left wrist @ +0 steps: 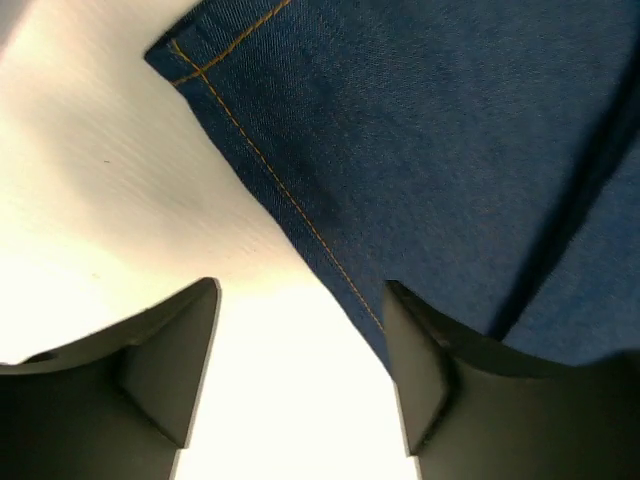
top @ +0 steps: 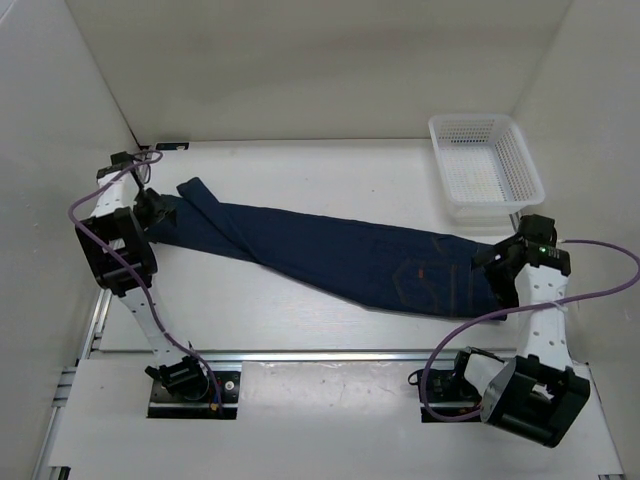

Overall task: Fold and stack the trousers
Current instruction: Fold the trousers

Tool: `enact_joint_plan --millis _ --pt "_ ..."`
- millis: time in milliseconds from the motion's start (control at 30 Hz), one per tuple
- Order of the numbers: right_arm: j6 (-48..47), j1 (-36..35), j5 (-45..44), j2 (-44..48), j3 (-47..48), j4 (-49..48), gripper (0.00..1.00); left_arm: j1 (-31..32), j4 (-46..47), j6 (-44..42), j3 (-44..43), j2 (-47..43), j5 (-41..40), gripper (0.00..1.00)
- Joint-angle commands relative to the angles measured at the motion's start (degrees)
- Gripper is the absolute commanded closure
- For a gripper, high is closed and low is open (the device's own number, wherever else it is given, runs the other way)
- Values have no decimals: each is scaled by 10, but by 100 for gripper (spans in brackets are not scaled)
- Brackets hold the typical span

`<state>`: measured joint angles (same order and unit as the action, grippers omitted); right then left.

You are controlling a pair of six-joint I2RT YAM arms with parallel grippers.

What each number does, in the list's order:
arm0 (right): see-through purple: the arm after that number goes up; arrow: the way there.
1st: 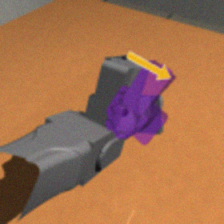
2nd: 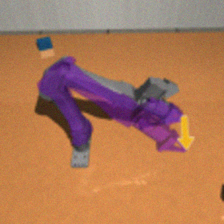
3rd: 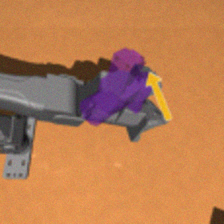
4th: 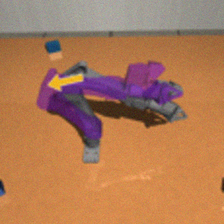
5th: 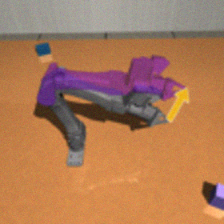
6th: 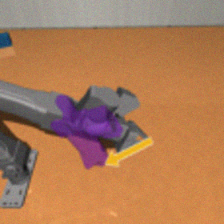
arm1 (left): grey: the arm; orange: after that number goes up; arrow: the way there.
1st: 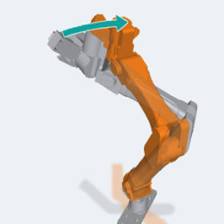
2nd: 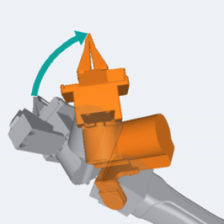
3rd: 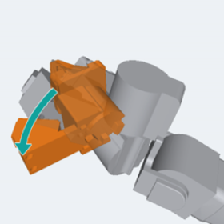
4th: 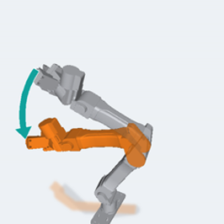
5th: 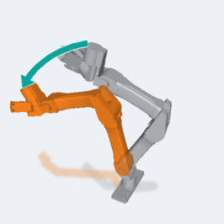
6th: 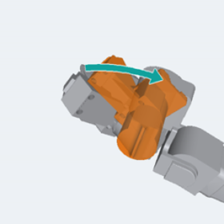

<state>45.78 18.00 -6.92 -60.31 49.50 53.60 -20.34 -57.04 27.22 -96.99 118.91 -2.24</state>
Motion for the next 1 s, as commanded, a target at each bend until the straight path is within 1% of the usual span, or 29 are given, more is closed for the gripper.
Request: enact_joint_plan --millis 0,33,67,100,133,167,200,233,300,333,367,400,467,533,567,600,633,667,700,733,800,833,867,900,933,967 --pt "-18 3 -36 20 73 27 3 9 10 -6 -11 -105 -33 25" --pt "-24 3 -36 20 84 27 5 9 10 -6 -16 -112 -40 31" --pt "-24 3 -36 20 95 27 10 9 10 -11 -21 -112 -40 51" --pt "-32 3 -36 20 105 20 15 9 10 -11 -28 -112 -30 67" --pt "-38 3 -36 20 122 20 19 14 10 -21 -48 -112 -2 84" --pt "-45 3 -28 15 128 12 23 24 10 -30 -62 -99 13 90" --pt "-45 3 -20 6 128 1 27 34 2 -30 -78 -77 27 90" --pt "-52 3 -7 1 134 1 29 58 2 -37 -112 -64 34 90" --pt "-57 3 -2 -13 134 -12 30 85 -20 -38 -150 -22 13 90" --pt "-57 3 8 -13 134 -12 30 106 -30 -38 -171 -5 -13 82" --pt "-57 3 13 -19 127 -12 30 112 -43 -29 -219 16 -26 76" --pt "-57 3 18 -19 119 -18 30 112 -68 -24 -241 55 -26 75" --pt "-63 3 24 -24 112 -18 30 117 -76 -13 -286 88 -6 72" --pt "-68 -2 24 -24 107 -24 29 117 -76 -7 -300 116 11 72" --pt "-68 -2 24 -24 107 -24 29 117 -66 -7 -306 121 28 68" --pt "-75 -2 24 -30 107 -24 29 117 -66 -7 -306 127 33 49" --pt "-75 -2 30 -35 107 -24 29 117 -66 -7 -306 133 33 39" --pt "-80 -2 30 -35 107 -24 29 117 -60 -7 -306 133 33 32" --pt "-80 -2 30 -35 107 -24 29 117 -60 -7 -295 133 33 28" --pt "-80 -2 30 -40 107 -24 29 117 -51 -7 -289 133 33 32" --pt "-85 -2 30 -46 101 -24 29 117 -44 -7 -276 133 25 48" --pt "-85 -2 30 -52 101 -29 28 117 -44 -7 -270 133 25 54" --pt "-85 -2 30 -52 101 -29 28 117 -44 -7 -270 140 25 56" --pt "-90 -2 30 -57 101 -29 28 117 -44 -13 -263 140 20 53" --pt "-90 -2 36 -57 101 -34 28 117 -44 -13 -263 145 20 46" --pt "-90 -2 36 -63 101 -34 28 117 -44 -13 -255 145 12 37"
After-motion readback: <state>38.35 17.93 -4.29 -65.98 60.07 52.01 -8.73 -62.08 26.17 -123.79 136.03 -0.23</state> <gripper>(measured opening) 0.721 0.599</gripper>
